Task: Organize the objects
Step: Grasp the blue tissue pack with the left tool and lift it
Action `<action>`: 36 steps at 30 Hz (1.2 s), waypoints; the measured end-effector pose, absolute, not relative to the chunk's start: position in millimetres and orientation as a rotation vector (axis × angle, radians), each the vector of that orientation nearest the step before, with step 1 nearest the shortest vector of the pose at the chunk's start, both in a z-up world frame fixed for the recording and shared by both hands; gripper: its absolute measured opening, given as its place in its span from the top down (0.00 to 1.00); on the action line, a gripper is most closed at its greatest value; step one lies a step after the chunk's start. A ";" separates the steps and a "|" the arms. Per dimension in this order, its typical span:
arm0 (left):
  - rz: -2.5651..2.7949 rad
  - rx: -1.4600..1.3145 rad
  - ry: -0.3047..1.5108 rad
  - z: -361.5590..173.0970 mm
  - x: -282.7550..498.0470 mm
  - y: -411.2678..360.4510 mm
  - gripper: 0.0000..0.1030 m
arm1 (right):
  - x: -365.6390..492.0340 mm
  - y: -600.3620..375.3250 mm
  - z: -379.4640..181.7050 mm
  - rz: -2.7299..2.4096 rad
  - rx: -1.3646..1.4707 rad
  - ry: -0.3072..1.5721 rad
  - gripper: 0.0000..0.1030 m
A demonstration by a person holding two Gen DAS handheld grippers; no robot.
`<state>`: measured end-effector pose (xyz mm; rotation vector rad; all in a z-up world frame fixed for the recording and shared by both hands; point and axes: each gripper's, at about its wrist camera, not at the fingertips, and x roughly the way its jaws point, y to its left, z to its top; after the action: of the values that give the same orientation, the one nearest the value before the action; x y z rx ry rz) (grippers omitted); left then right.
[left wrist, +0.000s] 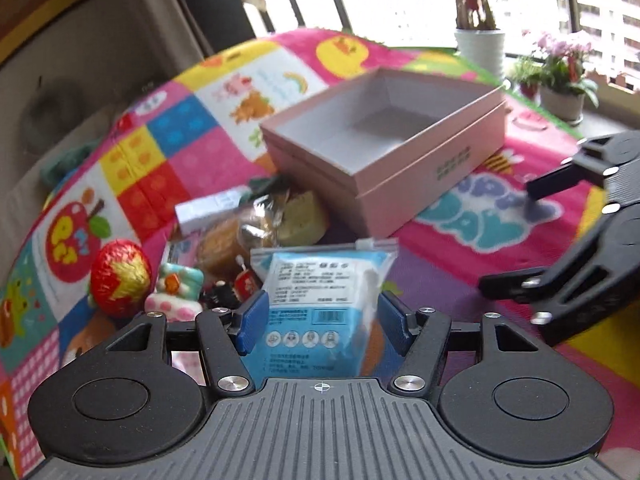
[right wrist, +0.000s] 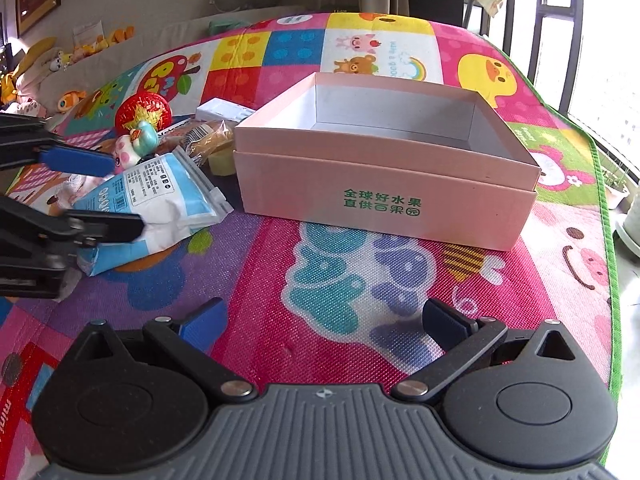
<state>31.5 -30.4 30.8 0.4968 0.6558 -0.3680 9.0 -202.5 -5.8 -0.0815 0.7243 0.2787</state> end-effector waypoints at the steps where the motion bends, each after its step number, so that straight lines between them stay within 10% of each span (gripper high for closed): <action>1: -0.354 0.494 0.668 26.7 37.5 -29.5 0.31 | 9.0 -202.4 -5.8 0.279 -0.082 0.724 0.00; 6: -0.356 0.336 0.755 14.1 61.6 -14.3 0.22 | 9.2 -202.0 -5.7 0.279 -0.086 0.726 0.00; 9: -0.383 0.218 0.768 15.0 65.4 -3.4 0.41 | 9.8 -201.4 -5.5 0.278 -0.093 0.730 0.00; 36: 0.103 -0.318 0.511 50.1 -68.1 170.5 0.44 | 28.7 -59.0 52.0 0.564 -0.270 0.585 0.01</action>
<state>-68.1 170.5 50.1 -0.3177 0.5111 0.1034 28.7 -59.0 52.0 -0.2695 0.5846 0.5640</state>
